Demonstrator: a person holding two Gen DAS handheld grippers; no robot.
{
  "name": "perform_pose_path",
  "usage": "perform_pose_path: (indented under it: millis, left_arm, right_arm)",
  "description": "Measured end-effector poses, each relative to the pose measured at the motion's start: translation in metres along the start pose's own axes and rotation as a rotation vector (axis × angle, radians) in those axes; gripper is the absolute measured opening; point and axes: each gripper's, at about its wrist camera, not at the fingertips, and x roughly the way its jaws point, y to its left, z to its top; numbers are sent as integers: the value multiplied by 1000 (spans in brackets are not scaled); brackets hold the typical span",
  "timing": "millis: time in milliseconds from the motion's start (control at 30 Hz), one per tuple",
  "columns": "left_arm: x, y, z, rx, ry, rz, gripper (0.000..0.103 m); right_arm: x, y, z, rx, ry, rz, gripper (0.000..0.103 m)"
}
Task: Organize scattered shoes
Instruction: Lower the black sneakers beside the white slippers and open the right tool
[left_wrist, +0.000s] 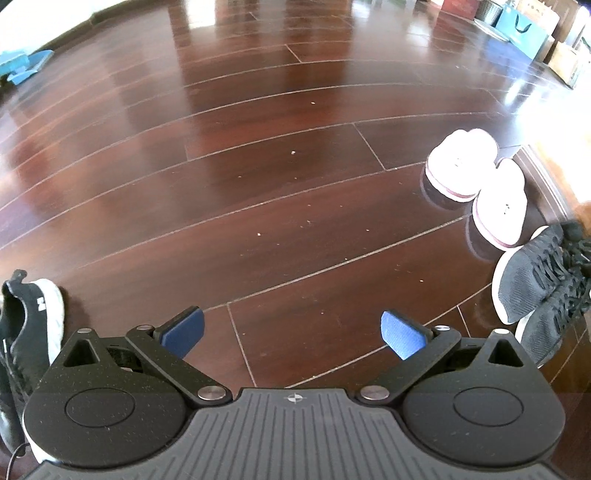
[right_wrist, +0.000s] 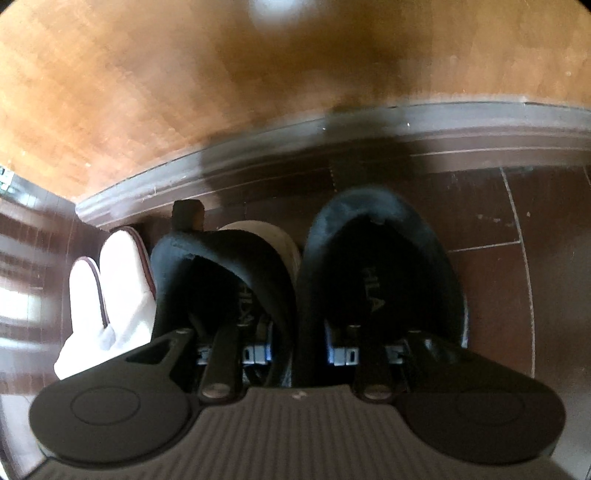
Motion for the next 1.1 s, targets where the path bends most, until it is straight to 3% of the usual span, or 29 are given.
perform_pose_path:
  millis: [400,600,667,767,1100]
  left_arm:
    - [0,-9,0,14,-2,-9,103]
    - [-2,-4,-7,-7,-1,-19,103]
    - [-2,0,-10,-13,6,-20,103]
    - [-2,6,-16,-22,14,-20,103]
    - [-18,57,-32,-79,-11,21,103]
  right_arm:
    - [3,8,17,-10,-31,7,30]
    - [-4,10,16,-43,-58,29,38]
    - [-11,9,15,-44,-86,43,49]
    - [-18,10,11,-74,-99,43,53]
    - [-48,24,-13,-194,-154,51,54]
